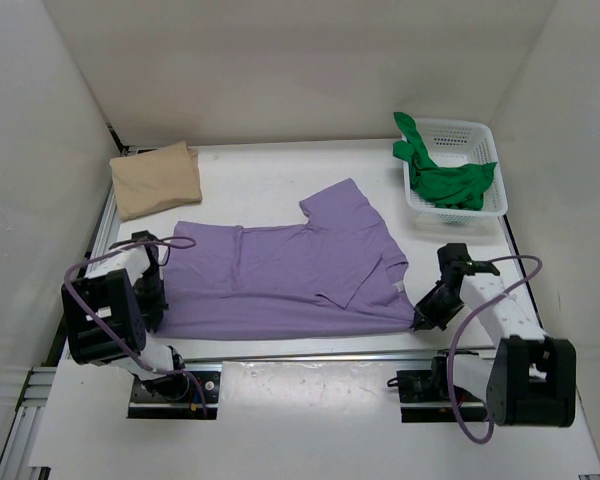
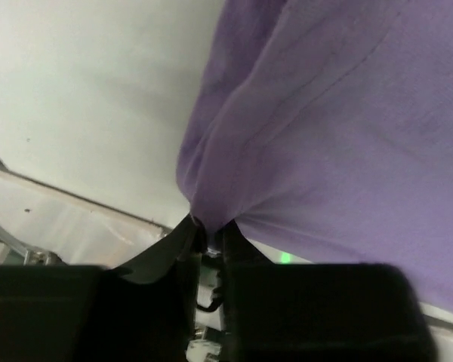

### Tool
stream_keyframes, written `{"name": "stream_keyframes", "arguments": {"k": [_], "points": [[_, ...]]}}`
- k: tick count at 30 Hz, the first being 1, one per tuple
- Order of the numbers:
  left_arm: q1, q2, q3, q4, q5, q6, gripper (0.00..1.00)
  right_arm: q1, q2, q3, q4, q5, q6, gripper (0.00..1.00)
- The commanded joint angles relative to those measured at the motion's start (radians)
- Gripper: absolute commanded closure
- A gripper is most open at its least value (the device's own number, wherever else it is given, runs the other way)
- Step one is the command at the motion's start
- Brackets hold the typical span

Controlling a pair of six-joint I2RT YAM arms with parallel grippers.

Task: Fold and stack the t-shirts
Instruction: Fold the flattened tshirt in 1/3 of the way

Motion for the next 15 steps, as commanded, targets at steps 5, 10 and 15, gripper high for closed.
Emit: {"name": "stream_keyframes", "arguments": {"k": [5,10,15], "points": [[0.013,-0.103,0.024,-0.050,-0.175,0.008,0.44,-0.010,-0.158,-0.010,-0.092,0.149,0.104,1.00],[-0.245,-0.217,0.338,-0.050,-0.171,0.008,0.27,-0.010,-0.105,-0.043,-0.049,0.102,0.075,1.00],[-0.661,-0.160,0.516,-0.040,-0.077,0.008,0.29,-0.010,-0.096,-0.071,-0.017,0.091,0.065,1.00]]}}
